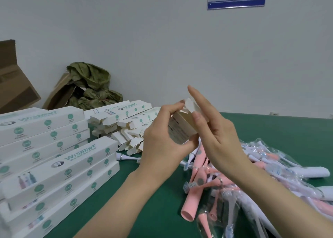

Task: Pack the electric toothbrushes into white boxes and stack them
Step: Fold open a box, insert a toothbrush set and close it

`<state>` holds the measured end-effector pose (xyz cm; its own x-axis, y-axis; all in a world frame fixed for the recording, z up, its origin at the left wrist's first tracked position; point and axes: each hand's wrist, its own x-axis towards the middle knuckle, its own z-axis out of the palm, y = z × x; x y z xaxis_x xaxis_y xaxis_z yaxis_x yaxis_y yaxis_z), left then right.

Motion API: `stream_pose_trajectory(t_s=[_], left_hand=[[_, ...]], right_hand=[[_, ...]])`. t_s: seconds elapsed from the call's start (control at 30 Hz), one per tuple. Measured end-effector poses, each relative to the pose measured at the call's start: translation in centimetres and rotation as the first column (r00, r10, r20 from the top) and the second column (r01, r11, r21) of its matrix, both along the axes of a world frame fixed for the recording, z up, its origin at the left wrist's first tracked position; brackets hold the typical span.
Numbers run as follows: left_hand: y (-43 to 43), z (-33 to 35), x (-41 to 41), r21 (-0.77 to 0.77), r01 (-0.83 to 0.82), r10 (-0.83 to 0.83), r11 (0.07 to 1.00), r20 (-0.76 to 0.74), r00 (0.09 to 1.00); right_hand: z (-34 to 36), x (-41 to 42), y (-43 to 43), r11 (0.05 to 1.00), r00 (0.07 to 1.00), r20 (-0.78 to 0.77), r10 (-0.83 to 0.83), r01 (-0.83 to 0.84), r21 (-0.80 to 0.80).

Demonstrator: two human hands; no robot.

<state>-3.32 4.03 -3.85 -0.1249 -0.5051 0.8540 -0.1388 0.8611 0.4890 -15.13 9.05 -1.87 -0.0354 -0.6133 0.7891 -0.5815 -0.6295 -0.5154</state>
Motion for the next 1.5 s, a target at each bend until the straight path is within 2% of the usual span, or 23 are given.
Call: stream_pose_trajectory(t_s=[0.2, 0.33, 0.43, 0.6, 0.83, 0.9, 0.93, 0.97, 1.0, 1.03, 1.07, 1.1, 1.13, 1.17, 1.23, 1.27, 1.3, 1.33, 1.37, 1.43, 1.47, 1.5], left_hand=[[0.3, -0.2, -0.2, 0.053, -0.002, 0.004, 0.999, -0.041, 0.999], [0.2, -0.6, -0.3, 0.067, 0.012, -0.009, 0.998, -0.045, 0.999], [0.0, -0.7, -0.3, 0.094, 0.014, -0.01, 0.996, -0.042, 0.999], [0.2, -0.6, -0.4, 0.099, -0.006, 0.01, 0.995, -0.033, 0.999], [-0.2, -0.7, -0.2, 0.127, 0.054, -0.043, 0.991, -0.082, 0.996], [-0.3, -0.6, -0.1, 0.146, 0.067, -0.051, 0.987, -0.109, 0.993], [-0.4, -0.6, -0.1, 0.149, 0.065, -0.046, 0.987, -0.126, 0.991], [-0.4, -0.5, -0.1, 0.139, 0.05, -0.031, 0.989, -0.138, 0.99], [-0.3, -0.4, 0.0, 0.114, 0.03, -0.014, 0.993, -0.142, 0.99], [-0.3, -0.2, 0.1, 0.08, 0.018, -0.006, 0.997, -0.15, 0.989], [-0.2, 0.2, 0.4, 0.043, 0.03, -0.022, 0.999, -0.181, 0.983], [-0.1, 0.6, 0.7, -0.004, 0.068, -0.067, 0.998, -0.239, 0.969], [0.0, 1.0, 1.0, -0.065, 0.116, -0.131, 0.991, -0.316, 0.94], [0.0, 1.4, 1.3, -0.122, 0.155, -0.192, 0.98, -0.401, 0.896], [0.0, 2.2, 1.8, -0.145, 0.205, -0.251, 0.968, -0.58, 0.775], [-0.1, 2.5, 2.0, -0.109, 0.242, -0.251, 0.964, -0.669, 0.699], [-0.3, 2.7, 2.1, -0.057, 0.288, -0.234, 0.956, -0.743, 0.628], [-0.5, 2.8, 2.2, -0.006, 0.331, -0.207, 0.944, -0.792, 0.574], [-0.9, 2.8, 2.2, 0.037, 0.372, -0.184, 0.927, -0.821, 0.541], [-1.7, 2.7, 2.1, 0.085, 0.459, -0.173, 0.884, -0.854, 0.49], [-2.1, 2.5, 2.0, 0.093, 0.495, -0.178, 0.864, -0.864, 0.472], [-2.4, 2.2, 1.9, 0.109, 0.517, -0.176, 0.849, -0.864, 0.471]], right_hand=[[-0.7, 0.2, -0.7, 0.987, 0.971, -0.208, -0.122, 0.097, -0.126], [-0.9, 0.1, -0.9, 0.97, 0.976, -0.109, -0.189, 0.169, -0.175], [-0.8, 0.2, -1.0, 0.972, 0.977, -0.087, -0.193, 0.179, -0.151], [-0.8, 0.1, -0.9, 0.973, 0.964, -0.165, -0.209, 0.188, -0.135], [-1.2, 0.8, -0.6, 0.972, 0.885, -0.405, -0.231, 0.23, -0.052], [-1.0, 0.9, -0.7, 0.979, 0.88, -0.436, -0.188, 0.206, -0.006], [-0.9, 0.9, -0.7, 0.99, 0.914, -0.39, -0.112, 0.138, 0.041], [-0.7, 0.9, -0.7, 0.993, 0.962, -0.274, -0.005, 0.037, 0.11], [-0.4, 1.0, -0.7, 0.982, 0.991, -0.083, 0.102, -0.087, 0.17], [0.0, 1.0, -0.7, 0.96, 0.971, 0.157, 0.179, -0.207, 0.19], [0.2, 0.8, -0.9, 0.945, 0.907, 0.376, 0.19, -0.273, 0.181], [0.2, 0.4, -1.2, 0.939, 0.838, 0.528, 0.142, -0.283, 0.197], [0.2, 0.0, -1.4, 0.932, 0.823, 0.567, 0.043, -0.237, 0.273], [0.2, -0.5, -1.6, 0.905, 0.856, 0.512, -0.08, -0.153, 0.397], [-0.6, -1.6, -1.9, 0.763, 0.926, 0.286, -0.247, 0.004, 0.647], [-1.0, -2.1, -2.0, 0.68, 0.928, 0.254, -0.274, 0.0, 0.733], [-1.2, -2.4, -2.1, 0.612, 0.906, 0.317, -0.279, -0.087, 0.786], [-1.3, -2.7, -2.2, 0.558, 0.85, 0.452, -0.271, -0.244, 0.793], [-1.3, -2.8, -2.3, 0.513, 0.749, 0.613, -0.253, -0.434, 0.741], [-1.1, -3.2, -2.3, 0.477, 0.476, 0.851, -0.222, -0.708, 0.52], [-1.1, -3.4, -2.3, 0.501, 0.376, 0.9, -0.222, -0.748, 0.436], [-1.0, -3.5, -2.4, 0.549, 0.326, 0.917, -0.23, -0.735, 0.399]])
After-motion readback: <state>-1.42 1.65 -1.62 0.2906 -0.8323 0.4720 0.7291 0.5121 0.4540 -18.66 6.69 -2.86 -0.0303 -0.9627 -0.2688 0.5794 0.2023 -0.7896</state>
